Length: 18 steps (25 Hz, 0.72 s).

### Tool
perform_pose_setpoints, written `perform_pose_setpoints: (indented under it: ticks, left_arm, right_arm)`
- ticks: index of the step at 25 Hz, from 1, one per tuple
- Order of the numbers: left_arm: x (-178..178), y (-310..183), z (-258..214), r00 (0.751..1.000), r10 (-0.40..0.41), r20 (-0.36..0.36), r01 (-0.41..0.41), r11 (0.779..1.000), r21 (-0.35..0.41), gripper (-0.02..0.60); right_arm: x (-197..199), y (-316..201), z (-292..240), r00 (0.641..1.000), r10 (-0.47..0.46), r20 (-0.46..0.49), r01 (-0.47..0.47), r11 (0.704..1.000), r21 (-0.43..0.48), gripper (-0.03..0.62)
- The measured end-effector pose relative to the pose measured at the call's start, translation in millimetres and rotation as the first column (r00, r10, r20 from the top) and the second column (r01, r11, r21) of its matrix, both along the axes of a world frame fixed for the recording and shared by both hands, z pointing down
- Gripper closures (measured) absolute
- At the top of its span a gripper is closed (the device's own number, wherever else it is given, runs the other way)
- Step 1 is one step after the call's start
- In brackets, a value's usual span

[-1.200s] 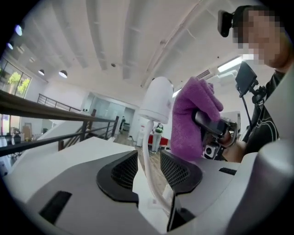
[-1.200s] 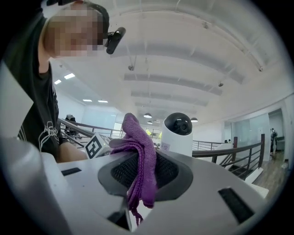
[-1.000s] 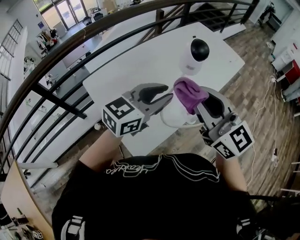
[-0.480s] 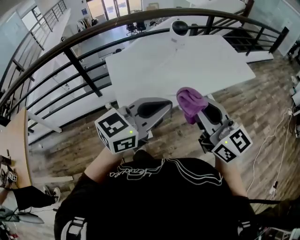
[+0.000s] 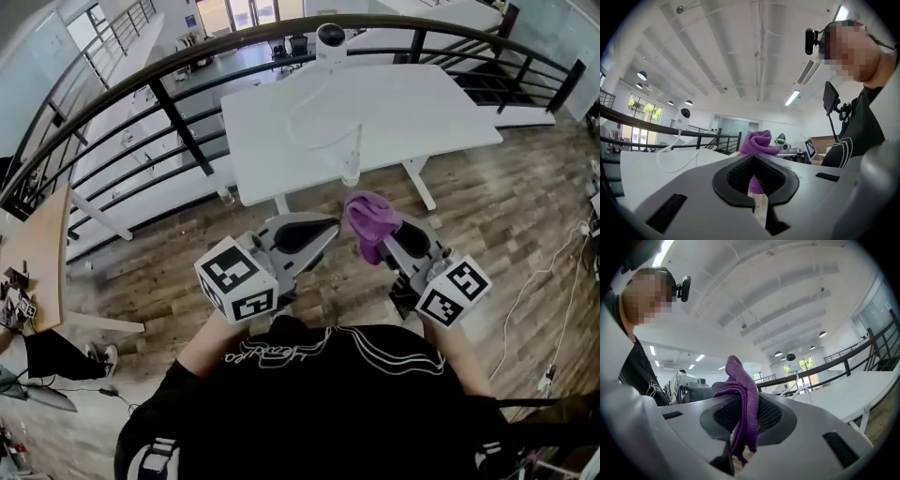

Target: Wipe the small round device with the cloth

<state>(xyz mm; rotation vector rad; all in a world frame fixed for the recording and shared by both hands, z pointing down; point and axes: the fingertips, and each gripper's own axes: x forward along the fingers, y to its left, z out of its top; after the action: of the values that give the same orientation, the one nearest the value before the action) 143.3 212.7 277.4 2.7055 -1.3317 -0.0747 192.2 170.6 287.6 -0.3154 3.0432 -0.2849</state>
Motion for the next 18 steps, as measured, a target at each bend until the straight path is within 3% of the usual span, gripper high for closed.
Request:
perform_pose_setpoints:
  ticks: [18]
  left_arm:
    - [-11, 35, 23, 0.991, -0.128, -0.033, 0.125, 0.99, -0.066, 0.574]
  right_arm:
    - [-8, 39, 26, 0.997, -0.068, -0.021, 0.067, 0.996, -0.055, 0.522]
